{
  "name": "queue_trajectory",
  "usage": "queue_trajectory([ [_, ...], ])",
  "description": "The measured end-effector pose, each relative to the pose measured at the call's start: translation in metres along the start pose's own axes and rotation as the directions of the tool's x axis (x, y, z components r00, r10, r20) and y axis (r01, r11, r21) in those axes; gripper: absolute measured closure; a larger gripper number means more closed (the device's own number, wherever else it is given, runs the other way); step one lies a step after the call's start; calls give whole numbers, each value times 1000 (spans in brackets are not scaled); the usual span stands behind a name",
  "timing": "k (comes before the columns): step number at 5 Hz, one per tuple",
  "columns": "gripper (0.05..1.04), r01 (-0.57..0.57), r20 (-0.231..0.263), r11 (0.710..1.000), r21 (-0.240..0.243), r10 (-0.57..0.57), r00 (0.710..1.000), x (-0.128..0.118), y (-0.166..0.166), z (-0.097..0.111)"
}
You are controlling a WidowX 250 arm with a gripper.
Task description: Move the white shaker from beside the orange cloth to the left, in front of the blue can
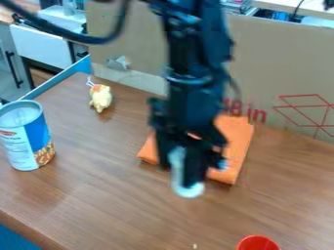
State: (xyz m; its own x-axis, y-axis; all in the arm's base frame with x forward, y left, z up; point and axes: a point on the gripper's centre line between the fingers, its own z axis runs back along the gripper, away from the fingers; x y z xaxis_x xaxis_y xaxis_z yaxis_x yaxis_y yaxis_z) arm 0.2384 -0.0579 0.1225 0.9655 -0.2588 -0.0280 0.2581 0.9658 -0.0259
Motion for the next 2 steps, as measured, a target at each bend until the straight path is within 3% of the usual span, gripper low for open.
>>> queue_trajectory([
  [1,490,-111,-69,993,26,113,991,-30,24,2],
  [2,490,-219,-117,975,50,223,968,-50,54,-10],
])
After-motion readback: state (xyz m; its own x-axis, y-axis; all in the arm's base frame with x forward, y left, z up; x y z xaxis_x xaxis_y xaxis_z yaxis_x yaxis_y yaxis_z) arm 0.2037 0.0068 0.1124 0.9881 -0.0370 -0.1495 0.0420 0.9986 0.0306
